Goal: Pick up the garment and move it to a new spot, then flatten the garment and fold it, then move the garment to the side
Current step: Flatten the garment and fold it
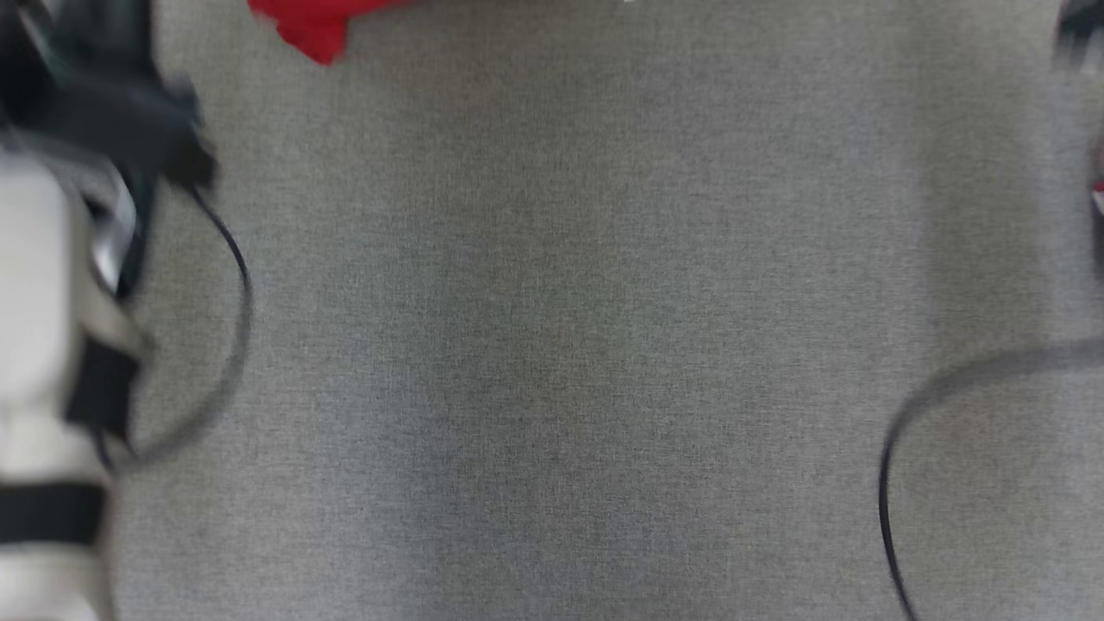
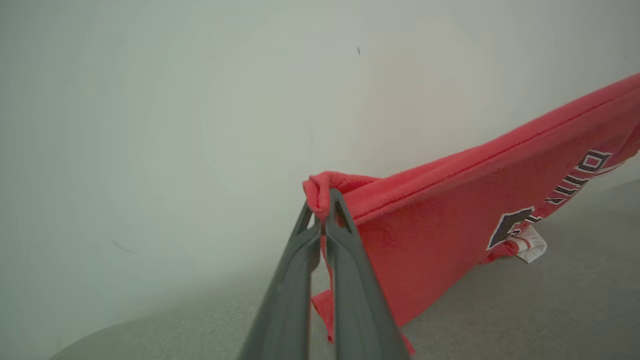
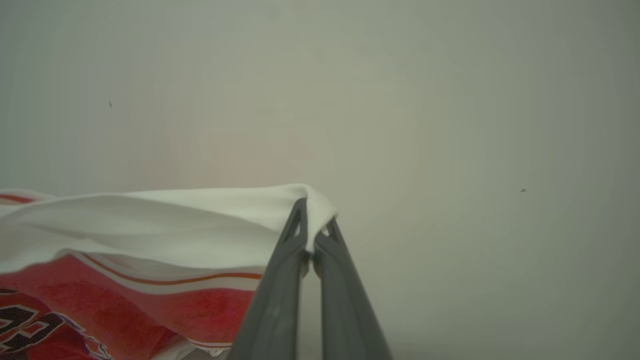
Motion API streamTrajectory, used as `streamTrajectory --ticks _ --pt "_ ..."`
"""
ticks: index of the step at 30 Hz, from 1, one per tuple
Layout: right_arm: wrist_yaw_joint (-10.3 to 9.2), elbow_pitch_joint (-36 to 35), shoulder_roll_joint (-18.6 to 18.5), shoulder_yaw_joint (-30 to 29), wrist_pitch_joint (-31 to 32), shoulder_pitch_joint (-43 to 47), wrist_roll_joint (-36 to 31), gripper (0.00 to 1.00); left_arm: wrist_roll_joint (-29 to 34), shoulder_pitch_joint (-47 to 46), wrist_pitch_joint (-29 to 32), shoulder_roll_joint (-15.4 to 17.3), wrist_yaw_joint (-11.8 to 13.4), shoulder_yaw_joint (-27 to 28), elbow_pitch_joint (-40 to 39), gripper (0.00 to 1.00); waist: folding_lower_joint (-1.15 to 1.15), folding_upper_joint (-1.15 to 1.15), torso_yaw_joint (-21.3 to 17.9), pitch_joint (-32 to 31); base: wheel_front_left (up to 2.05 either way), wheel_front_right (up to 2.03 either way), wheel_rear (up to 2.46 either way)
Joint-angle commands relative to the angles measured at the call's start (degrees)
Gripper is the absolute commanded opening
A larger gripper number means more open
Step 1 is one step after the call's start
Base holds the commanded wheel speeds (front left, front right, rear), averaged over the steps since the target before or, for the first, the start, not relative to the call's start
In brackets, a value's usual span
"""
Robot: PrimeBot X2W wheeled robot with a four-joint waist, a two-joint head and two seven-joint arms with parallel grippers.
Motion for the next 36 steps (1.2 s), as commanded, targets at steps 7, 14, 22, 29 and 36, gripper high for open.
streamTrajectory --ticks 7,14,22,29,36 --pt "-0.09 -8.1 -2.6 -1.8 0.0 25.5 6.9 0.0 -1.1 19.1 0.0 -3.7 -0.2 5.9 -2.7 0.0 0.0 -0.01 -0.4 -6.5 0.0 0.0 0.0" --pt "-0.17 -11.5 -1.2 -2.0 0.0 43.5 11.9 0.0 -1.5 34.8 0.0 -7.7 -0.3 13.4 -1.1 0.0 0.0 -0.01 -2.2 -14.8 0.0 0.0 0.0" --pt "-0.29 -11.1 -1.4 -2.2 0.0 59.2 14.7 0.0 0.1 48.0 0.0 -10.8 -0.6 16.3 1.2 0.0 0.0 -0.01 -4.1 -22.7 0.0 0.0 0.0" --pt "-0.31 -10.6 -2.1 -2.0 0.0 67.7 15.9 0.0 -0.2 55.9 0.0 -11.4 0.1 17.6 1.4 0.0 0.0 -0.01 -4.3 -26.9 0.0 0.0 0.0" --pt "-0.31 -10.5 -1.2 -1.0 0.0 72.3 16.2 0.0 -3.5 62.0 0.0 -11.5 1.5 14.9 0.5 0.0 0.0 -0.01 -3.3 -29.2 0.0 0.0 0.0"
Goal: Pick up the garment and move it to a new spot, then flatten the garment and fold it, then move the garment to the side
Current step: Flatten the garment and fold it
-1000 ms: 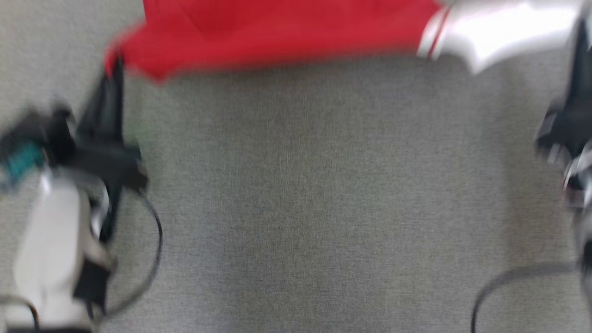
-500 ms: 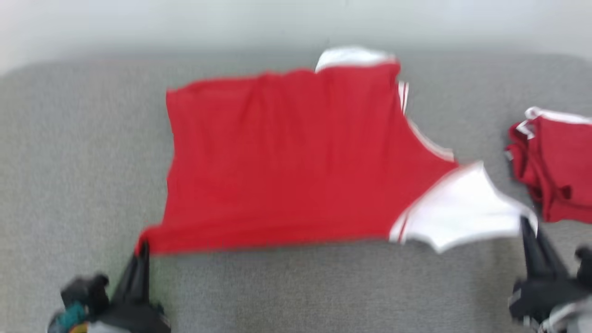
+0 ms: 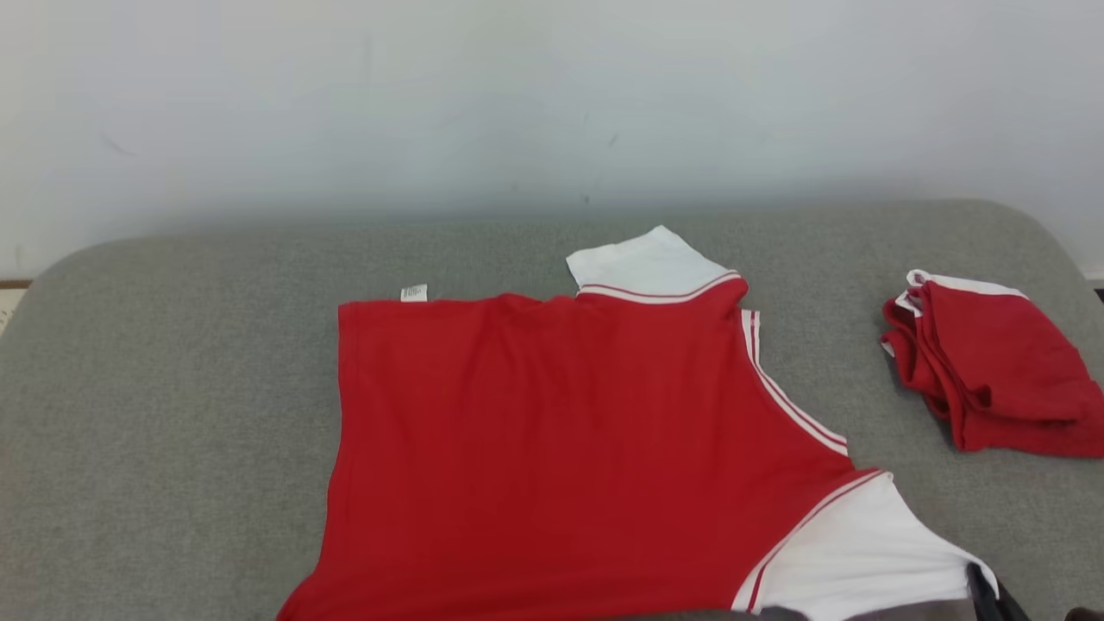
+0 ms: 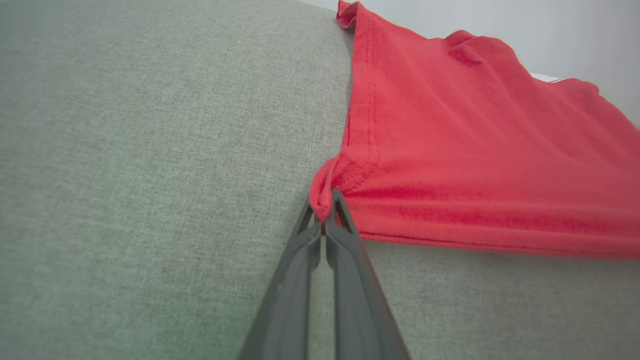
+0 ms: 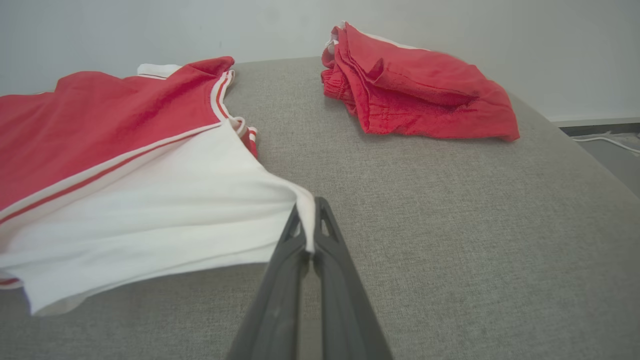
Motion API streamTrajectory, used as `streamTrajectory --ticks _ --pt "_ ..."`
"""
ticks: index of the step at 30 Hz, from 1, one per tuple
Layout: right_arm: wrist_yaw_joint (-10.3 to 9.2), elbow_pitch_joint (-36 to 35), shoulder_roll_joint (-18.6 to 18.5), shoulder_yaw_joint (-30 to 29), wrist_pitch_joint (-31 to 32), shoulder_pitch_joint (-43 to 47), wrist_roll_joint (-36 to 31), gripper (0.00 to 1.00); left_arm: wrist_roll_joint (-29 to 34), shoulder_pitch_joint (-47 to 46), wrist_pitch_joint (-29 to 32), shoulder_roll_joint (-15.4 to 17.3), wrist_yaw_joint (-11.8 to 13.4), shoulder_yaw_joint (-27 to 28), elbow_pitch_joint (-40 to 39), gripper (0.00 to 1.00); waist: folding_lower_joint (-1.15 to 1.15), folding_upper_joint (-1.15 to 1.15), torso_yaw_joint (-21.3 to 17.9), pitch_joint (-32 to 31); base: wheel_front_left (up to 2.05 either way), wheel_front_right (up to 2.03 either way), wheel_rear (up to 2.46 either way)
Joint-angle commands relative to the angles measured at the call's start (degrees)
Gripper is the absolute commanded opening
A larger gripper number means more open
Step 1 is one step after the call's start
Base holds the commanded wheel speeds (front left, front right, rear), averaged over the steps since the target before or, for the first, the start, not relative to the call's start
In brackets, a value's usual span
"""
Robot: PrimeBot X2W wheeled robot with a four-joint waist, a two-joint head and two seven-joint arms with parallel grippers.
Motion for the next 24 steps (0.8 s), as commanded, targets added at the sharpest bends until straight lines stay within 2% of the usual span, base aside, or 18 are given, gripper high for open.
streamTrajectory --ticks 1,13,24 --pt "-0.61 0.3 -0.5 -0.8 -0.1 1.2 0.6 0.0 -1.0 2.1 -0.1 1.5 1.3 0.7 -0.2 0.0 0.02 0.01 0.6 -1.4 0.0 0.0 0.0" --pt "-0.59 -0.8 -0.7 0.1 -0.1 6.0 1.3 0.0 -4.0 7.9 -0.1 1.3 3.5 -2.8 -2.2 0.0 0.02 0.01 1.9 -3.0 0.0 0.0 0.0" --pt "-0.39 -11.4 0.4 1.8 0.0 2.4 1.3 0.0 -2.4 3.6 -0.1 1.0 1.9 -6.5 -9.5 0.0 0.02 0.01 3.8 -0.5 0.0 0.0 0.0"
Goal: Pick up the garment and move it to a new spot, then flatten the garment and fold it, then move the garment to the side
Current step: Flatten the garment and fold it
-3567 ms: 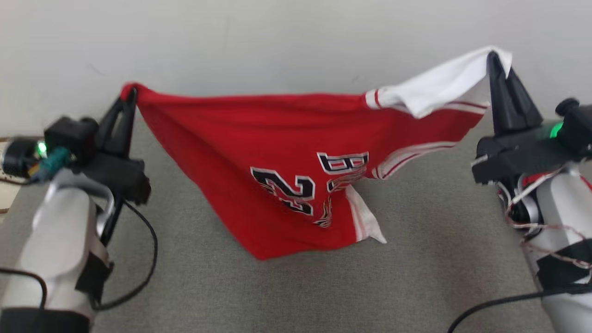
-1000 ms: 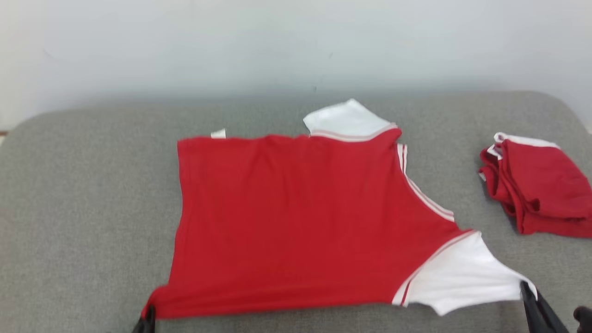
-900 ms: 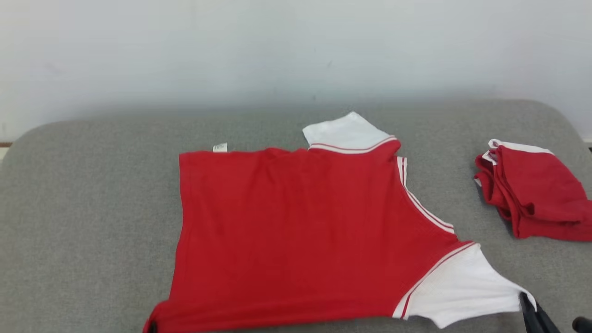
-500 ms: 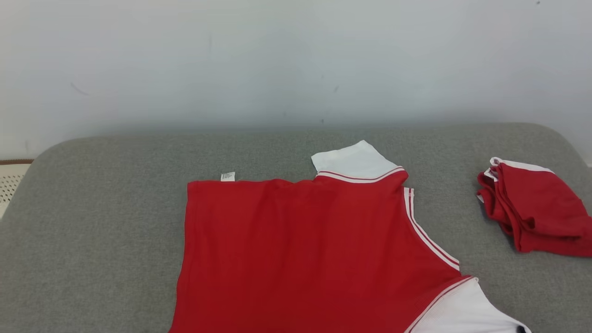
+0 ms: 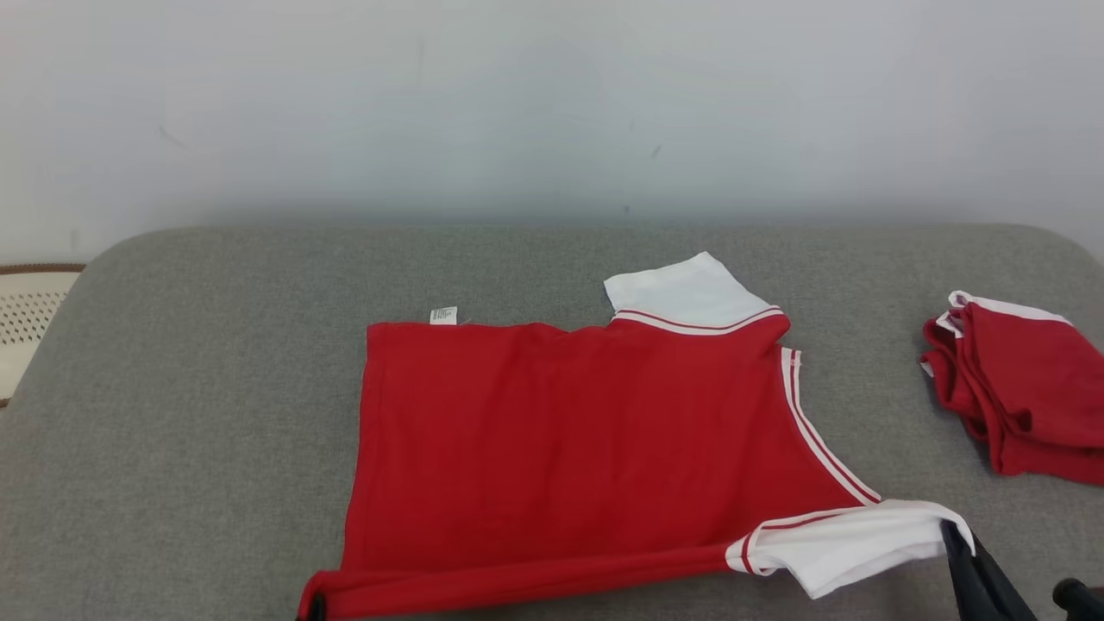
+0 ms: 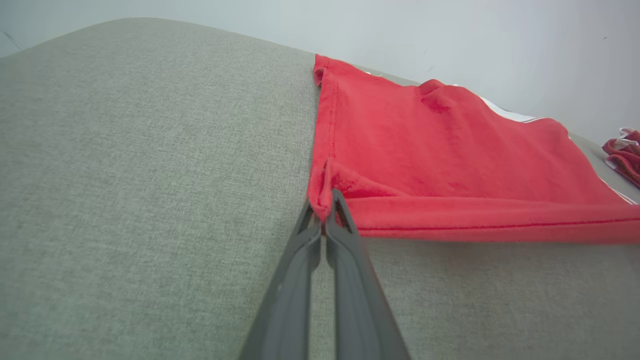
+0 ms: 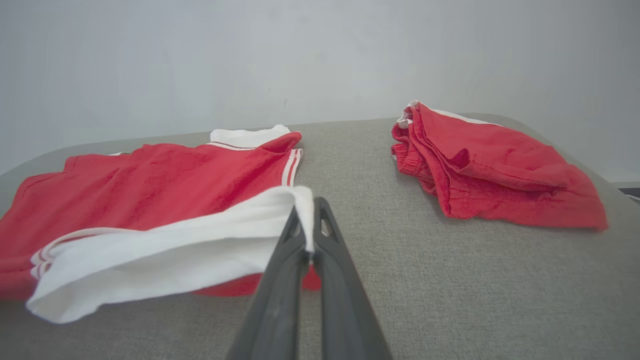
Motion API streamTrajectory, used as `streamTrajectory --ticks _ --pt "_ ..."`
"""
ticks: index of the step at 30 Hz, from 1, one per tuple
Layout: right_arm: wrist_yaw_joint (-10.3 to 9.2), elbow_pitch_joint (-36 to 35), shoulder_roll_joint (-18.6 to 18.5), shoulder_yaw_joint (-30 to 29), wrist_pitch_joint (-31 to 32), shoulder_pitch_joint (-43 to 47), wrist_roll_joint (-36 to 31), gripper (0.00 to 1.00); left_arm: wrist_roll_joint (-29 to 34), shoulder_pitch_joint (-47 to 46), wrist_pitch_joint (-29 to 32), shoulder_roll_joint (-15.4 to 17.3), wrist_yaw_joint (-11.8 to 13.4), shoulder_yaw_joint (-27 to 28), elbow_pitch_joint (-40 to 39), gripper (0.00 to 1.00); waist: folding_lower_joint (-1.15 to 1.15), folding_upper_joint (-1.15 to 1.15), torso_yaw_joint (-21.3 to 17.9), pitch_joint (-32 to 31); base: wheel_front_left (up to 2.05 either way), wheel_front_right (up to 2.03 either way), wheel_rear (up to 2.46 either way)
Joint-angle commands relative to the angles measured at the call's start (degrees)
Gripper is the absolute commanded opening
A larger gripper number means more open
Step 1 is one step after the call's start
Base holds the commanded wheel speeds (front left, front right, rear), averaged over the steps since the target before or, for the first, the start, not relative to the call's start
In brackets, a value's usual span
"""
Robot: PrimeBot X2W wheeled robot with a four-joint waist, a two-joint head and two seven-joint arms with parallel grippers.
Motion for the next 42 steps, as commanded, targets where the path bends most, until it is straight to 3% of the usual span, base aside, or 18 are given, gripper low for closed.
streamTrajectory --ticks 1,11,21,36,38,39,40,41,42 --pt "-0.12 -0.5 0.3 0.5 0.0 -1.3 -0.2 0.0 0.7 -1.2 -0.1 0.4 -0.2 -0.2 -0.5 0.0 0.0 0.0 0.6 1.0 0.0 0.0 0.0" --pt "-0.11 7.2 2.1 2.7 0.0 -12.2 -1.8 0.0 0.6 -9.0 -0.1 0.3 -1.2 -2.3 1.1 0.0 0.0 0.0 1.6 5.6 0.0 0.0 0.0" --pt "-0.11 15.8 4.4 1.4 0.0 -22.5 -4.0 0.0 -0.6 -16.9 -0.1 0.3 0.1 -4.4 4.6 0.0 0.0 0.0 2.4 10.7 0.0 0.0 0.0" --pt "-0.11 22.3 4.8 0.9 0.0 -29.4 -6.3 0.0 -0.9 -23.0 0.0 0.3 0.7 -6.2 7.4 0.0 0.0 0.0 3.2 14.0 0.0 0.0 0.0" --pt "-0.11 22.9 5.5 0.0 0.0 -30.3 -6.7 0.44 -0.4 -23.5 0.0 0.3 0.5 -6.6 7.6 0.0 0.0 0.0 3.1 14.3 0.0 0.0 0.0" --pt "-0.11 23.1 6.0 -0.4 0.0 -30.8 -7.0 1.0 -0.4 -23.6 -0.1 0.3 0.4 -6.6 7.7 0.08 0.0 0.0 3.0 14.4 0.0 0.0 0.0" --pt "-0.11 23.3 6.4 -0.6 0.0 -31.0 -7.3 1.0 -0.4 -23.8 -0.1 0.3 0.4 -6.6 7.8 0.3 0.0 0.0 2.9 14.5 0.0 0.0 0.0" --pt "-0.11 23.4 6.7 -1.0 0.0 -31.2 -7.5 1.0 -0.5 -24.0 0.0 0.3 0.5 -6.4 7.8 0.74 0.0 0.0 2.9 14.6 0.0 0.0 0.0" --pt "-0.11 23.3 7.1 -1.6 0.0 -31.6 -7.7 1.0 -0.7 -24.2 -0.1 0.3 0.8 -6.1 7.7 1.0 0.0 0.0 2.8 14.6 0.0 0.0 0.0"
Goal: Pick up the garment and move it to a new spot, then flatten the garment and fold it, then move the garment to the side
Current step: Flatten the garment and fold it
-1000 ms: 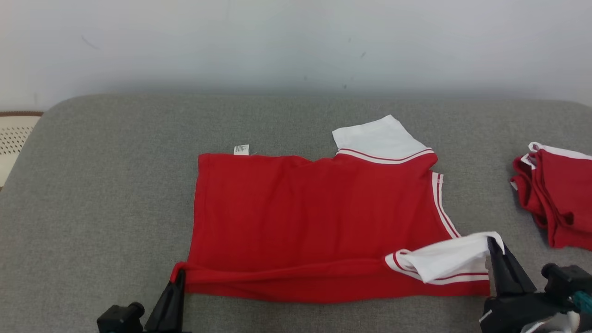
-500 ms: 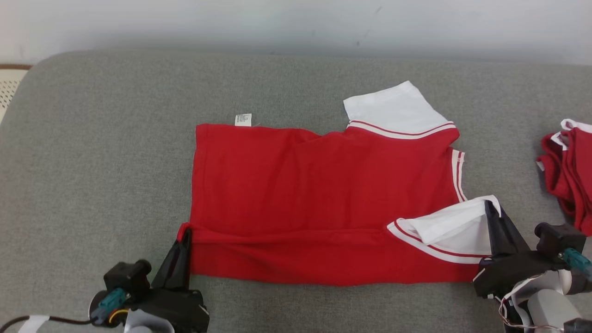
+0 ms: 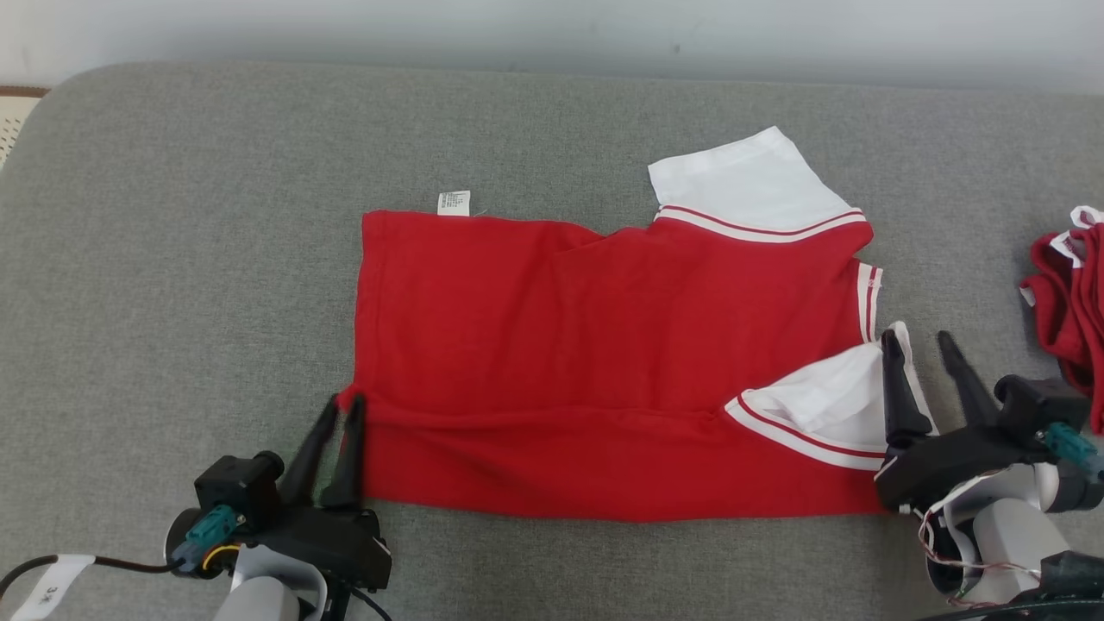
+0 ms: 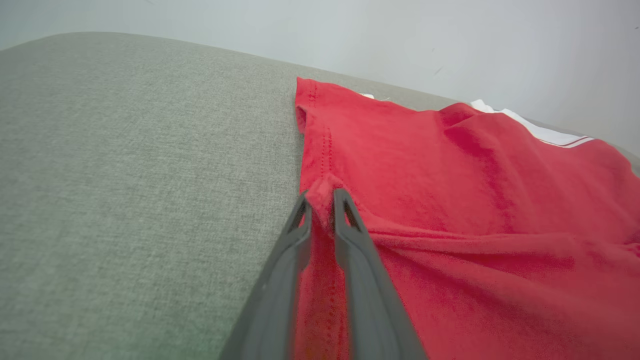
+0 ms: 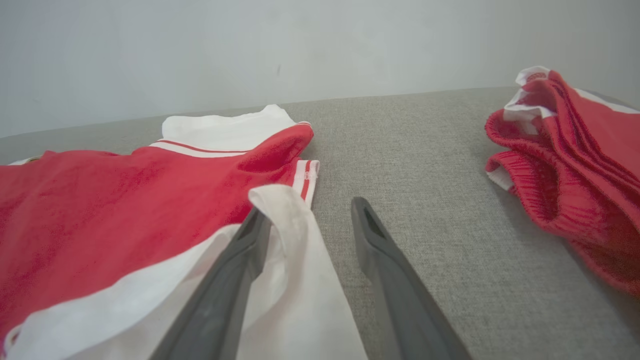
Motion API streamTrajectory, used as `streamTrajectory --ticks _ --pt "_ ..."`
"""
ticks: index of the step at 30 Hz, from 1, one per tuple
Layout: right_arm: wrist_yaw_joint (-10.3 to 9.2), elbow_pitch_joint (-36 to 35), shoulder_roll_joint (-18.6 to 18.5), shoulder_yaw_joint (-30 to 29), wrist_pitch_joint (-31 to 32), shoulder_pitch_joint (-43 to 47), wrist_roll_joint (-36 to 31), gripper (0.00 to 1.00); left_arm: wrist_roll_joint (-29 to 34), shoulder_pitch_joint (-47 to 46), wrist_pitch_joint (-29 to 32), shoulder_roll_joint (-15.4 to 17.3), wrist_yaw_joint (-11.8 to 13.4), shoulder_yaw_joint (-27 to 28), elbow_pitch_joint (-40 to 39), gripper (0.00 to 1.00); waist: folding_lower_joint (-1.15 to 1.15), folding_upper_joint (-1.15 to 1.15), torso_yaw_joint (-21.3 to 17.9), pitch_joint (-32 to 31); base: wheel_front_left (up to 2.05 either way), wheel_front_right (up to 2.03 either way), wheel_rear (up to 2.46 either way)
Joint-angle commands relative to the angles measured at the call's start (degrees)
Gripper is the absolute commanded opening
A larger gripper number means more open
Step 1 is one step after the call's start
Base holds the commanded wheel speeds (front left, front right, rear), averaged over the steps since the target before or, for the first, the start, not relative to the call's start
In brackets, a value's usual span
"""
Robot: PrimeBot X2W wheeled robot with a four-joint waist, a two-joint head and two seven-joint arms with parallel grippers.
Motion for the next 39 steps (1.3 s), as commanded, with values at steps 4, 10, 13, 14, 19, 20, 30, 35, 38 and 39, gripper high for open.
streamTrajectory --ticks 4,10,13,14,19,20,30,35,38,39 --pt "-0.1 -2.3 1.3 -3.1 0.0 -0.2 -0.5 1.0 1.1 0.0 -0.1 0.2 1.4 1.2 -0.8 1.0 -0.01 -0.01 -0.2 -0.2 0.0 0.0 0.0" --pt "-0.1 -5.1 2.1 -6.8 0.0 5.0 -1.4 1.0 1.3 3.9 -0.1 0.2 2.9 2.2 -1.9 1.0 -0.01 -0.01 -0.3 -2.8 0.0 0.0 0.0" --pt "-0.1 -5.7 2.4 -6.2 0.0 10.7 -1.4 1.0 1.9 7.1 0.0 0.1 3.1 2.4 -2.5 1.0 -0.01 -0.01 -0.8 -5.0 0.0 0.0 0.0" --pt "-0.1 -5.9 2.5 -5.0 0.0 13.7 -0.7 1.0 1.5 9.4 0.0 0.1 3.5 3.0 -3.1 1.0 -0.01 -0.01 -1.4 -6.2 0.0 0.0 0.0" --pt "-0.1 -4.4 3.3 -5.5 0.0 16.8 0.3 1.0 1.8 11.7 -0.1 0.2 3.4 3.2 -3.6 1.0 -0.01 -0.01 -1.8 -6.8 0.0 0.0 0.0" --pt "-0.1 -4.1 3.2 -5.5 0.0 16.6 0.4 1.0 1.8 11.6 0.0 0.2 3.4 3.1 -3.7 1.0 -0.01 -0.01 -1.7 -6.6 0.0 0.0 0.0" --pt "-0.1 -1.0 4.1 -6.3 0.0 13.5 1.3 1.0 1.0 9.6 0.0 0.2 2.5 2.0 -4.1 1.0 -0.01 -0.01 0.1 -4.4 0.0 0.0 0.0" --pt "-0.1 2.0 4.4 -6.4 0.0 12.3 1.4 0.53 1.7 8.6 0.0 0.2 1.8 2.0 -4.4 1.0 -0.01 -0.01 0.9 -3.5 0.0 0.0 0.0" --pt "-0.1 3.1 4.5 -6.4 0.2 12.2 1.8 0.0 1.5 8.4 0.0 0.1 1.4 1.9 -4.8 1.0 -0.01 -0.01 1.1 -3.3 0.0 0.0 0.0" --pt "-0.1 3.3 4.5 -6.3 0.2 12.1 2.0 0.0 1.3 8.4 0.0 0.1 1.2 1.7 -4.8 1.0 -0.01 -0.01 1.1 -3.3 0.0 0.0 0.0"
